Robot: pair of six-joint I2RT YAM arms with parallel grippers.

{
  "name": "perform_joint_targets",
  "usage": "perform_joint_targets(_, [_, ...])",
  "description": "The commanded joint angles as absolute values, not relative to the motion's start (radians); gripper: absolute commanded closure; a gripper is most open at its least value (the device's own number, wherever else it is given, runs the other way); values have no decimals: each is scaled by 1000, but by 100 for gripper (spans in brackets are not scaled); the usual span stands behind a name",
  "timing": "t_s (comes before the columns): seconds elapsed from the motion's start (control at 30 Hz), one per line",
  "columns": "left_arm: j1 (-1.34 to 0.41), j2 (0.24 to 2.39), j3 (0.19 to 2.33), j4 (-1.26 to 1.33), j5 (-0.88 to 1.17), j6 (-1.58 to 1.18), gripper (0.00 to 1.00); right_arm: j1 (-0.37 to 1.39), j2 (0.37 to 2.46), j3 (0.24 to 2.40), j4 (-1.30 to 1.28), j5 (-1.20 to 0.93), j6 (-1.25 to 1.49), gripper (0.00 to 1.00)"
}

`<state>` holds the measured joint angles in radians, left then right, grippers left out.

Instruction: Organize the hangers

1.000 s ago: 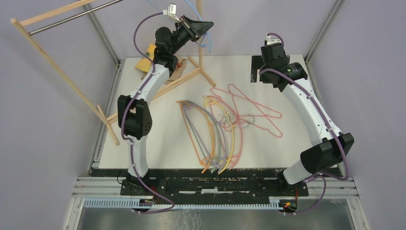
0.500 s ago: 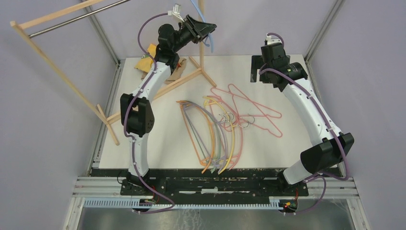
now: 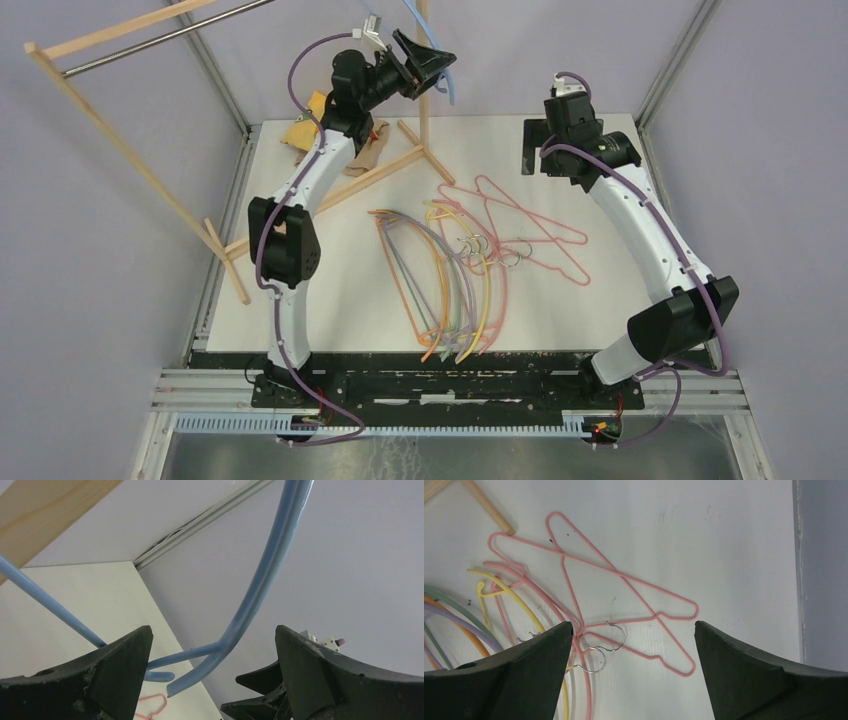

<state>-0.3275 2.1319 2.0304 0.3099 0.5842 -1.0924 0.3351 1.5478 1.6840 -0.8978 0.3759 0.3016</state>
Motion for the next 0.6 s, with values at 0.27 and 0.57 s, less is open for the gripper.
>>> perform_joint_targets(0.27, [-212, 1879, 1819, 246, 527, -902, 1, 331, 1496, 1648, -858, 314, 290, 0])
perform_joint_targets(0.57, [-181, 1869, 1828, 340, 514, -902, 1, 330, 1493, 1626, -860, 265, 304, 0])
